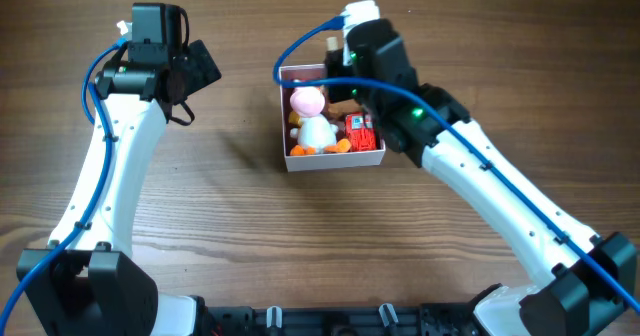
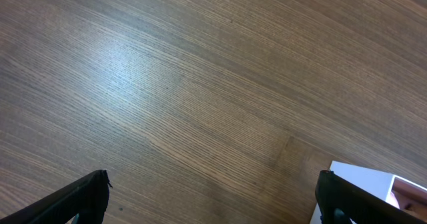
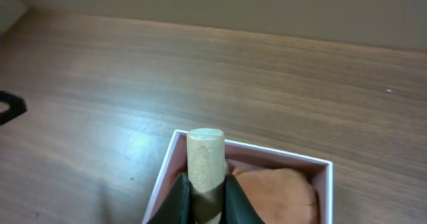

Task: Pack container
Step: 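Carry the rattle left and lower it into the pink box, then open the right gripper and lift it back to the right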

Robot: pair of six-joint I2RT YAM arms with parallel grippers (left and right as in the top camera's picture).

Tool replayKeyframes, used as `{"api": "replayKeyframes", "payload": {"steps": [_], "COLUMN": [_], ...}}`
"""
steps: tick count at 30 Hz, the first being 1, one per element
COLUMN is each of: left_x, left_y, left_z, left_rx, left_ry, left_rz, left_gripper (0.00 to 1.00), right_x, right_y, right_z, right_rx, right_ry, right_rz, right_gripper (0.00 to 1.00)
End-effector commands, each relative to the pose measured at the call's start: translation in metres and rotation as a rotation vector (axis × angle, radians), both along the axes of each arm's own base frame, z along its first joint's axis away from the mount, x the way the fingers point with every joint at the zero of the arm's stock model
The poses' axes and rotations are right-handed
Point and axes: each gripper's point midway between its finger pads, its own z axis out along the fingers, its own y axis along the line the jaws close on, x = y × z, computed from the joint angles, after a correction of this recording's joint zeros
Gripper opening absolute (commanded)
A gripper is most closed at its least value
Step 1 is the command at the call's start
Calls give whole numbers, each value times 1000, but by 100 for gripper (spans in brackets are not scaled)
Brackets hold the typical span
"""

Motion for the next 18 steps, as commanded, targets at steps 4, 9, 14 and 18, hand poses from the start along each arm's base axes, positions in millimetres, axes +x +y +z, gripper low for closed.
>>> {"api": "replayKeyframes", "payload": {"steps": [4, 9, 14, 18], "left_x": [0, 0, 0, 0], "left_y": [2, 2, 2, 2], "left_z": [3, 3, 3, 3], "left_rx": [-11, -11, -11, -11], "left_ry": [-10, -10, -10, -10], "left_rz": [13, 13, 13, 13], "left_gripper": [100, 100, 100, 100], "right_x": [11, 13, 13, 13], "right_y": [10, 12, 12, 12], "right_z": [-36, -54, -54, -54], "right_rx": [-20, -43, -41, -43], "right_ry": [67, 99, 96, 97], "right_rz": [-34, -34, -34, -34], "right_gripper": [5, 45, 72, 77]}}
